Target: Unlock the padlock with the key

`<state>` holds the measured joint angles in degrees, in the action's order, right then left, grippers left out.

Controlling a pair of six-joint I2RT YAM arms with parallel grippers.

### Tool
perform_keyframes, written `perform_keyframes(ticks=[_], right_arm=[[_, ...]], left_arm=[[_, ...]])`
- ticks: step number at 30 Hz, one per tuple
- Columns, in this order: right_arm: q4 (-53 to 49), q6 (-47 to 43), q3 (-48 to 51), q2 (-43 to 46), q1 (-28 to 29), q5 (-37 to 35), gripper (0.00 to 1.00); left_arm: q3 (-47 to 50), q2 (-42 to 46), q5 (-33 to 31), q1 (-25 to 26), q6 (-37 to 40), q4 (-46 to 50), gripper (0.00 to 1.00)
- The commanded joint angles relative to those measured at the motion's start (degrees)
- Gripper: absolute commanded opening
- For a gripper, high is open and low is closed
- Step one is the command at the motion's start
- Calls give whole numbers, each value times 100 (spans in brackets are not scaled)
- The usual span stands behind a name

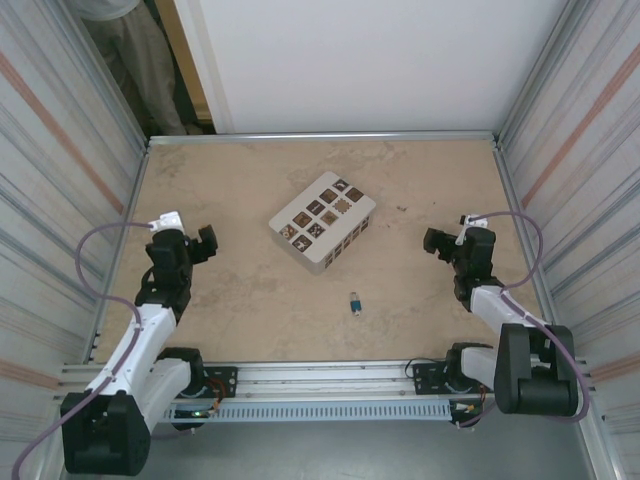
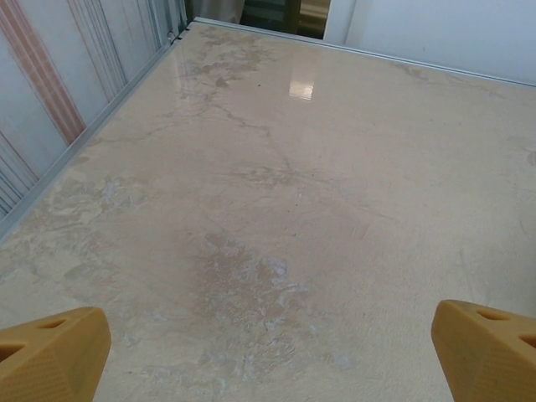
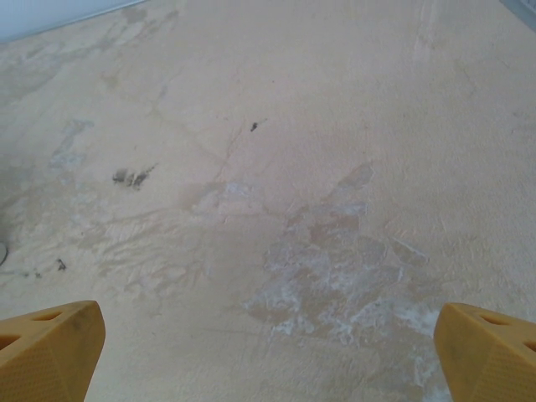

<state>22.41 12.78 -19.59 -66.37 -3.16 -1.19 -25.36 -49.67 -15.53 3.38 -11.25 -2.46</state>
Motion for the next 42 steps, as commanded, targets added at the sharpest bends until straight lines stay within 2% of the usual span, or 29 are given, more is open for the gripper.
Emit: perform_keyframes(ticks=[1, 7, 13, 17, 21, 31, 35, 37, 39, 42], right_arm=[[475, -143, 101, -77, -62, 178, 99], [892, -126, 242, -109, -76, 225, 99], [1736, -135, 263, -586, -152, 374, 99], [1843, -325, 175, -749, -152, 437, 99], [2396, -545, 314, -914, -197, 499, 99], [3846, -435, 418, -2167, -352, 679, 99], [3014, -452, -37, -2163, -386, 784, 99], [2419, -627, -321, -2167, -140, 415, 99], [2308, -756, -393, -2199, 50, 120, 99], [2325, -752, -387, -2195, 32, 152, 99]], left_arm=[[84, -30, 85, -21, 105, -197, 99], [108, -39, 101, -21, 134, -258, 99], [243, -219, 173, -26, 201, -682, 99], [312, -357, 173, -22, 241, -903, 99], [330, -406, 231, -16, 295, -976, 99], [322, -432, 213, -30, 347, -976, 99], [322, -491, 226, -30, 380, -1059, 99], [335, -532, 217, -30, 402, -1134, 99], [354, -582, 209, -27, 443, -1231, 99], [407, -677, 201, -29, 515, -1448, 99]])
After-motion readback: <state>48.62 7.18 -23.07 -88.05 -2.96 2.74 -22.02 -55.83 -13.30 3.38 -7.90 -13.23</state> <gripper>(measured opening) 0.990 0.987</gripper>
